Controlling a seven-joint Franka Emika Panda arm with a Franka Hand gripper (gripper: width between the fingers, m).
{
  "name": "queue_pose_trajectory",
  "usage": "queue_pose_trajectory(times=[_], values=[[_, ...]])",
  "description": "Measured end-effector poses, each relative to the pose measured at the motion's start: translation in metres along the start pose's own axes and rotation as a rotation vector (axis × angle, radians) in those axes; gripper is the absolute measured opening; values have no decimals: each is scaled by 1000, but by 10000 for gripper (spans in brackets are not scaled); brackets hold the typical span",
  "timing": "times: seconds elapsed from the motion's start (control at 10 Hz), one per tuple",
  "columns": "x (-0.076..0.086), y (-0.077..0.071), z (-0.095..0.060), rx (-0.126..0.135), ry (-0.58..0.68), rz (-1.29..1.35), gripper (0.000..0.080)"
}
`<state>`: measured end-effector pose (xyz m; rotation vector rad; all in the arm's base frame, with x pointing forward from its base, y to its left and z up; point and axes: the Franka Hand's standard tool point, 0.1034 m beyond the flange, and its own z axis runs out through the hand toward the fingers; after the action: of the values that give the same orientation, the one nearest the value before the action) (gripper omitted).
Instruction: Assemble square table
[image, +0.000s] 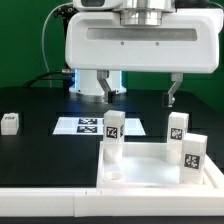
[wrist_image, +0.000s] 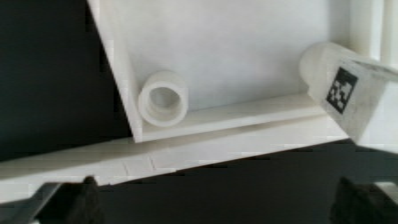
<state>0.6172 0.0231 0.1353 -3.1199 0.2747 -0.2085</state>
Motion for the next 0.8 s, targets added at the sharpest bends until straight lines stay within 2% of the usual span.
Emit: queue_pose_trajectory(times=[0.2,0.4,0.6,0.7,0.8], values=[[-2,5,1,-1,-4,-134,649],[-26,41,5,-3,-45,-317,649],[-46,88,-3,-7,-75,-501,649],[-49,94,-2,-16,-76,-535,649],[-48,92,-2,-17,-77,-565,649]])
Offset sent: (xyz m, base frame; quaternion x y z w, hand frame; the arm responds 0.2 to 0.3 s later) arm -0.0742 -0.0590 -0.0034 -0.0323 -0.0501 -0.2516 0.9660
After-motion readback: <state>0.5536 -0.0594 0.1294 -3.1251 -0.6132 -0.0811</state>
